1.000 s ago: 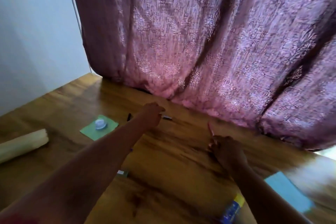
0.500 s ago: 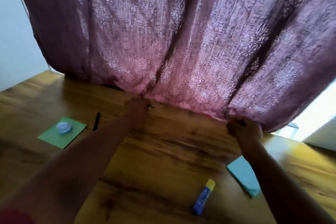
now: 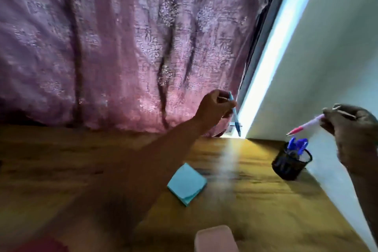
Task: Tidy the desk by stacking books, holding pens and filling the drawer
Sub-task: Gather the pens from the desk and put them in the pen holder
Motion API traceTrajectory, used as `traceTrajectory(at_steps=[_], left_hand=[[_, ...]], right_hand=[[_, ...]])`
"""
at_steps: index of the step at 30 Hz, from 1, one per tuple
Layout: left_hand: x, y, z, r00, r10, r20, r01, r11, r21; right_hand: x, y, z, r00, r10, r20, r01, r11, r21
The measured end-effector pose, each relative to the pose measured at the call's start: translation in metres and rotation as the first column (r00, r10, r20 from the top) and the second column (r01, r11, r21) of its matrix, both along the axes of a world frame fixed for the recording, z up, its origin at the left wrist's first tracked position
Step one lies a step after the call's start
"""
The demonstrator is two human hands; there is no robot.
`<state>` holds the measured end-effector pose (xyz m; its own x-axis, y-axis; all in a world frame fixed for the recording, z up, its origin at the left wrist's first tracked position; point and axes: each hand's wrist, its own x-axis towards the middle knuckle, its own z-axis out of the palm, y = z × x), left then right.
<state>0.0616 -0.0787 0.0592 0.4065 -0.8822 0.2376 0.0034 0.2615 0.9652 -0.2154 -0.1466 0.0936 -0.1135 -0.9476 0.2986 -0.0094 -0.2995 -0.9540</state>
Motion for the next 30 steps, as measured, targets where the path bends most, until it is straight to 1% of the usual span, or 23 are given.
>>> traceTrajectory(at_steps=[2,4,6,8,11,14,17,19,20,23,24,26,28,30], left_hand=[[-0.05,-0.035,-0.001,0.997,-0.071,0.003,0.071,0.997,0.015],[-0.093,-0.067,-0.004,0.99,-0.134,0.036,0.132,0.99,0.055],[-0.124,-0.092,-0.008,0.987,-0.153,0.044,0.148,0.984,0.095],[-0.152,-0.113,-0.014,0.987,-0.144,0.077,0.132,0.981,0.143],[-0.178,-0.135,-0.031,0.972,-0.14,0.191,0.091,0.965,0.245],[-0.187,-0.149,-0.047,0.93,-0.134,0.342,0.023,0.95,0.312],[-0.189,-0.154,-0.06,0.901,-0.13,0.414,-0.032,0.931,0.363],[-0.189,-0.155,-0.068,0.888,-0.149,0.436,-0.036,0.921,0.388],[-0.189,-0.155,-0.072,0.873,-0.162,0.46,-0.043,0.914,0.403],[-0.185,-0.155,-0.08,0.839,-0.169,0.518,-0.079,0.903,0.422],[-0.181,-0.151,-0.078,0.833,-0.159,0.53,-0.094,0.903,0.42],[-0.17,-0.142,-0.071,0.811,-0.114,0.573,-0.157,0.902,0.402],[-0.151,-0.124,-0.061,0.81,-0.058,0.584,-0.201,0.907,0.369],[-0.129,-0.099,-0.052,0.788,-0.028,0.615,-0.234,0.91,0.341]], right_hand=[[-0.013,-0.006,-0.003,0.999,-0.048,-0.024,0.046,0.997,-0.059],[-0.033,-0.026,-0.016,0.993,-0.065,-0.097,0.056,0.994,-0.09],[-0.045,-0.045,-0.03,0.984,-0.093,-0.152,0.077,0.991,-0.106],[-0.057,-0.059,-0.043,0.975,-0.06,-0.213,0.04,0.994,-0.101],[-0.062,-0.072,-0.068,0.951,-0.023,-0.308,0.002,0.998,-0.07],[-0.062,-0.081,-0.086,0.931,0.002,-0.365,-0.026,0.998,-0.061],[-0.058,-0.087,-0.103,0.913,0.038,-0.407,-0.053,0.998,-0.026],[-0.056,-0.092,-0.115,0.871,0.052,-0.488,-0.06,0.998,-0.001],[-0.056,-0.094,-0.12,0.835,0.043,-0.549,-0.053,0.999,-0.002],[-0.057,-0.099,-0.126,0.662,-0.013,-0.749,-0.026,0.999,-0.04],[-0.058,-0.101,-0.126,0.631,-0.034,-0.775,-0.011,0.999,-0.053],[-0.061,-0.104,-0.122,0.634,-0.077,-0.769,0.022,0.996,-0.082],[-0.057,-0.102,-0.114,0.689,-0.1,-0.718,0.016,0.992,-0.123],[-0.046,-0.094,-0.102,0.739,-0.109,-0.664,-0.002,0.986,-0.164]])
